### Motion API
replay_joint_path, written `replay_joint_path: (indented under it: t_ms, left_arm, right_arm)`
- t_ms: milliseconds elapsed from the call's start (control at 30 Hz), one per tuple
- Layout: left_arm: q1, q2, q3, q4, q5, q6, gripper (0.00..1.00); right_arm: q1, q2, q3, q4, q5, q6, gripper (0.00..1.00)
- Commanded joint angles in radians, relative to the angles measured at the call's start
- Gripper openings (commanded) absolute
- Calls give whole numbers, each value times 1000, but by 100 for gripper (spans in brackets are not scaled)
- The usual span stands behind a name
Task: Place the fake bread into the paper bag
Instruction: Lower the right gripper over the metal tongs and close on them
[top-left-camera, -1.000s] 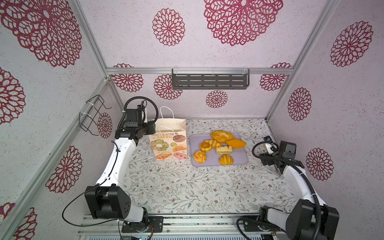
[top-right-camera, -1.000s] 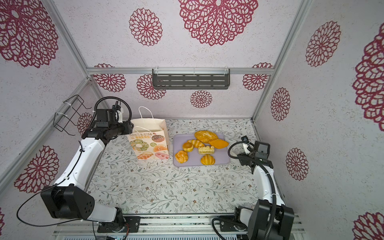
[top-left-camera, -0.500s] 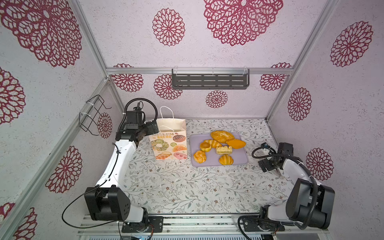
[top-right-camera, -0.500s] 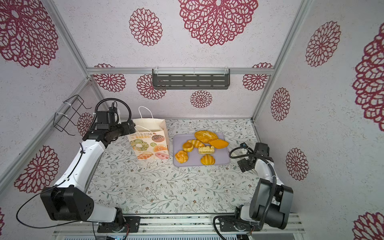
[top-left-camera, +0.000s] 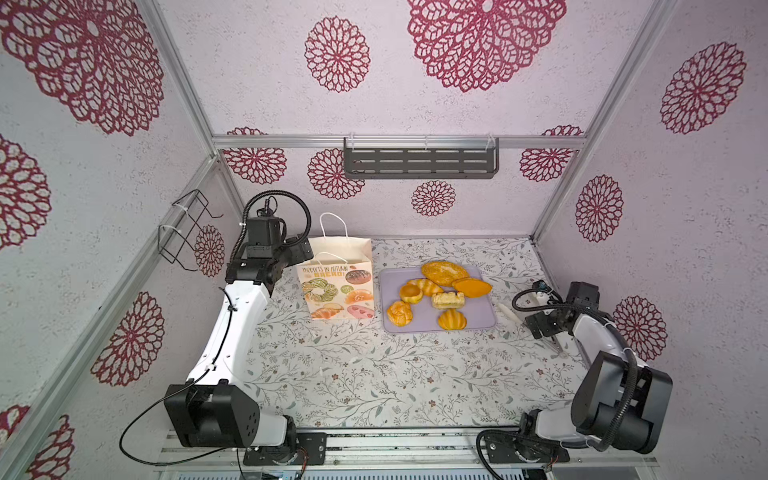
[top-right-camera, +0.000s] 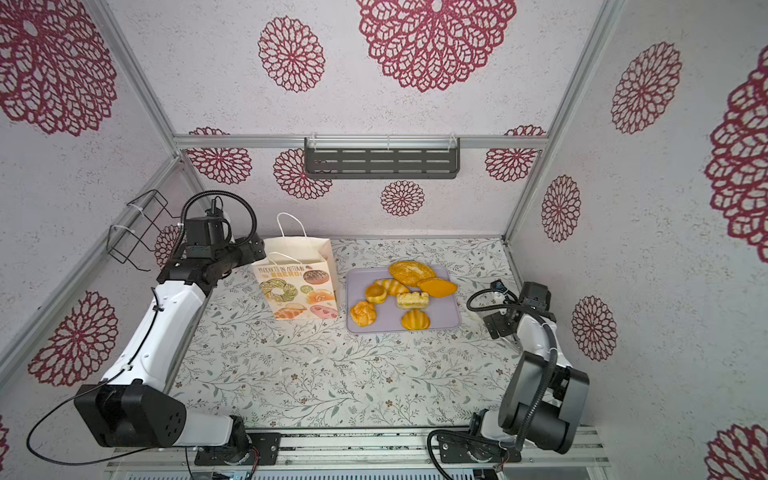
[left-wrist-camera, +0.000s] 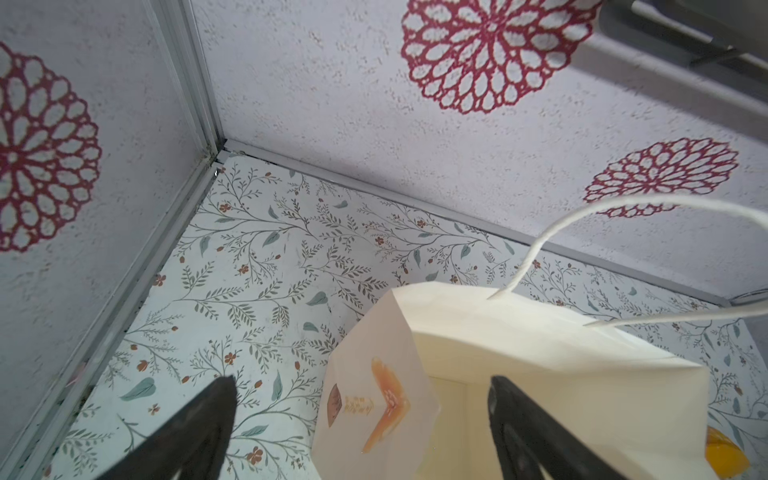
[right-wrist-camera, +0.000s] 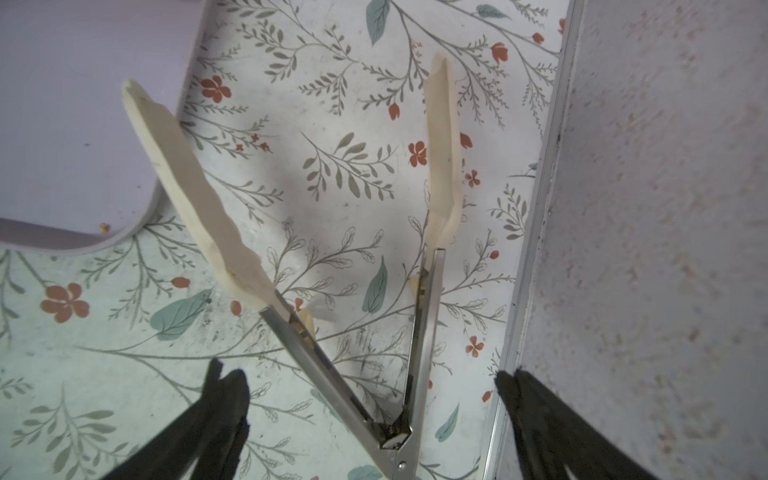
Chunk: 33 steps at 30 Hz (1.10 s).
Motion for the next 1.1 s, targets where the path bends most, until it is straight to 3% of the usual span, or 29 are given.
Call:
replay_joint_path:
  t_ms: [0, 600, 1067]
  left_arm:
    - [-3, -1, 46, -21, -15, -8, 97]
    - [-3, 23, 71, -40, -6, -32, 97]
    - [-3, 21, 59, -32, -5, -22, 97]
  right_arm:
    - [-12, 30, 19, -48, -7, -8, 99]
    - [-40, 121, 25, 20, 56, 42, 99]
    - [-52, 202, 51, 26, -14, 57, 99]
